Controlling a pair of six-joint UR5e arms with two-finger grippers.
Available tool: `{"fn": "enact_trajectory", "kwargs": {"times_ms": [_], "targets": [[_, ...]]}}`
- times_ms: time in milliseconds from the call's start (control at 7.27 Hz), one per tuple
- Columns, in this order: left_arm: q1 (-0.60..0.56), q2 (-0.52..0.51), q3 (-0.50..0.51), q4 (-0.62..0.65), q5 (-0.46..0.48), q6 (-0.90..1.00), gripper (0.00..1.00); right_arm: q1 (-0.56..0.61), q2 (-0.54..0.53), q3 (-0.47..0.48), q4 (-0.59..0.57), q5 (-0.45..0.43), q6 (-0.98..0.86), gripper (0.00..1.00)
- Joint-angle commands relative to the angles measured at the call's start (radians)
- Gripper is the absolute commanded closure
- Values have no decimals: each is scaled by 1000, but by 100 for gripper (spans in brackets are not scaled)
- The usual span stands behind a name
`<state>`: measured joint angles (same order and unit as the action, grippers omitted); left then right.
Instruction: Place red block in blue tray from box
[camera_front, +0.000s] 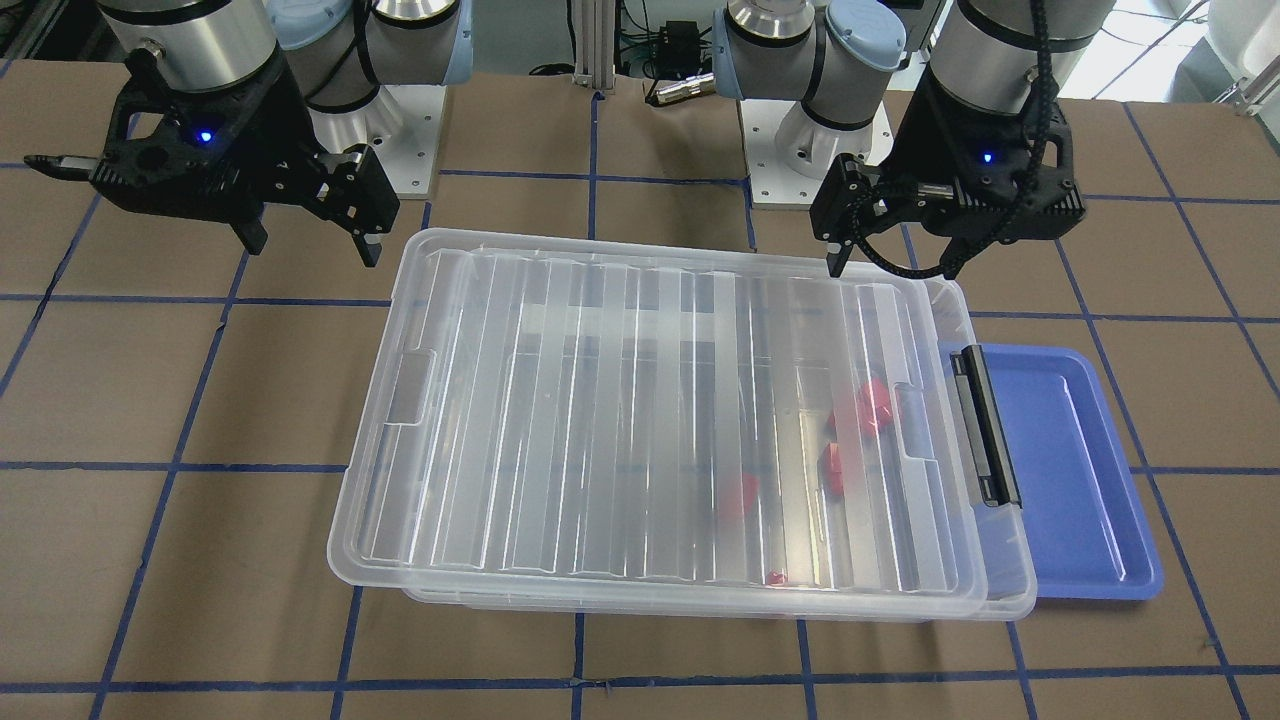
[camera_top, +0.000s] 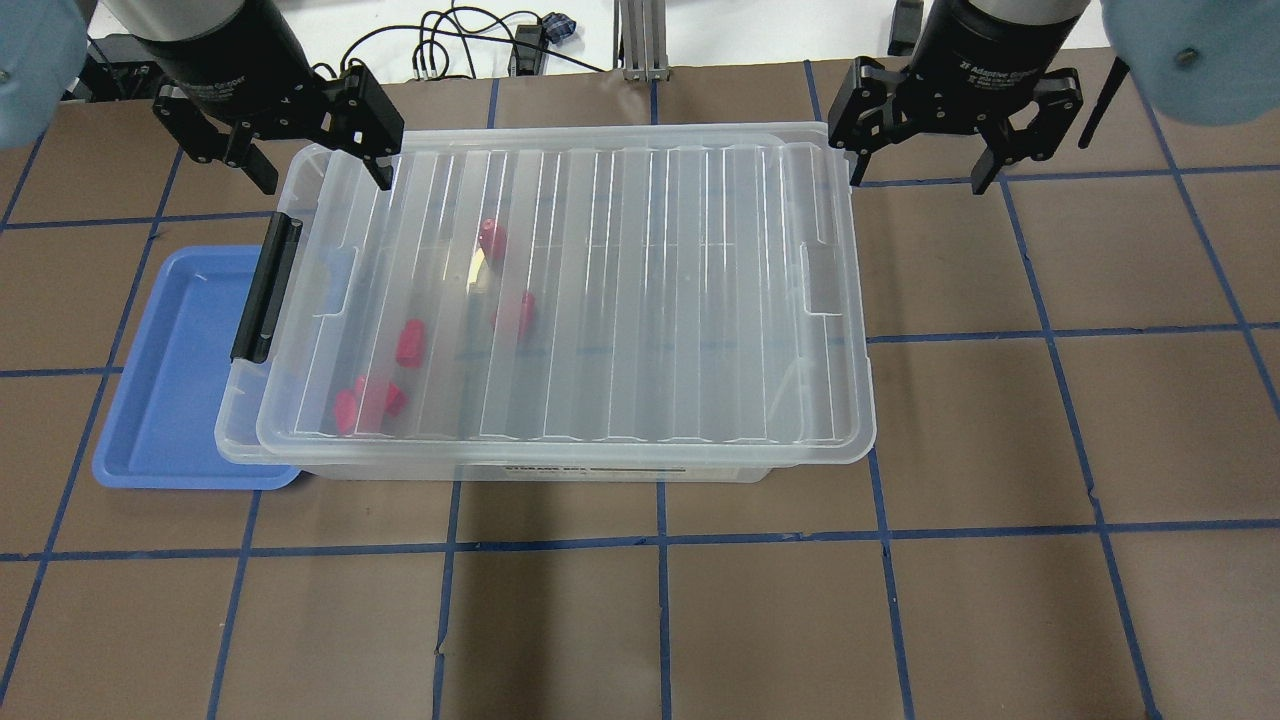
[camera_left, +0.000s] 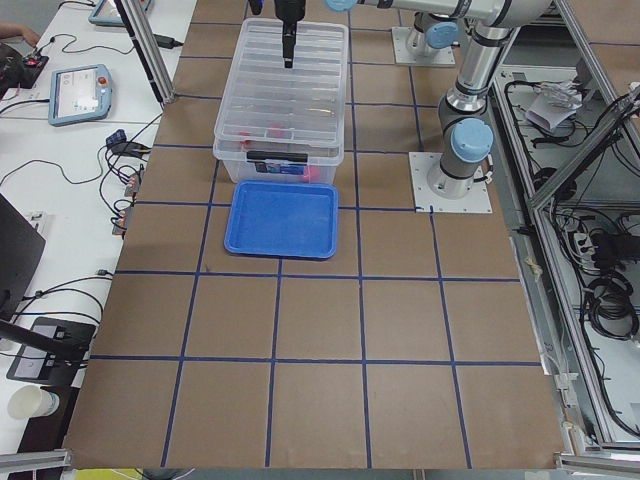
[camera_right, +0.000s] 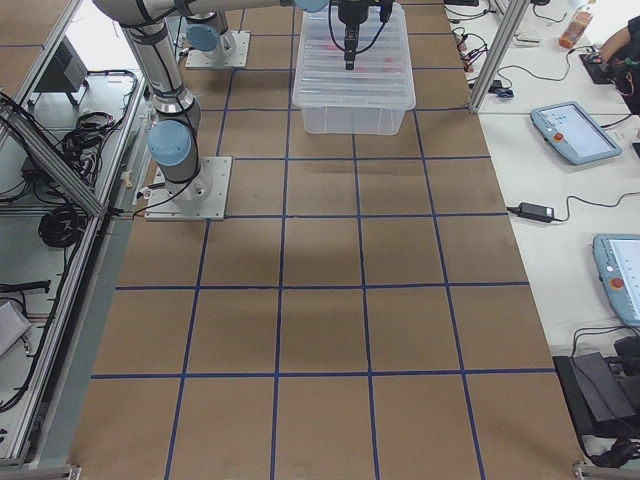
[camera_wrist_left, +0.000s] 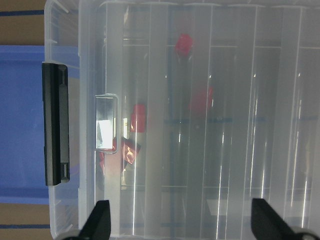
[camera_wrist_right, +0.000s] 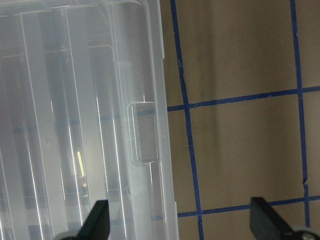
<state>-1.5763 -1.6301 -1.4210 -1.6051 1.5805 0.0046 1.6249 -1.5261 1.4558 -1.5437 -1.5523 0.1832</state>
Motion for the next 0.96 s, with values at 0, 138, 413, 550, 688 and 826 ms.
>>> {"fn": "enact_trajectory", "kwargs": {"times_ms": [0,138,413,550,688,826], "targets": [[1,-5,5,1,-2,0,0,3,-2,23,-30,1,4,0],[-4,-5,5,4,-10,-14,0,4,-3,44,-76,0,4,0],[-11,4,-3,4,-10,0,0,4,29,140,-154,-12,2,0],[-13,6,-6,-1,-2,-12,0,4,34,184,-236,-12,2,0],[-5,13,-12,-4,-5,0,0,6,43,220,-295,-11,2,0],[-5,10,-12,-2,-10,-2,0,6,75,247,-327,-12,-2,0]]}}
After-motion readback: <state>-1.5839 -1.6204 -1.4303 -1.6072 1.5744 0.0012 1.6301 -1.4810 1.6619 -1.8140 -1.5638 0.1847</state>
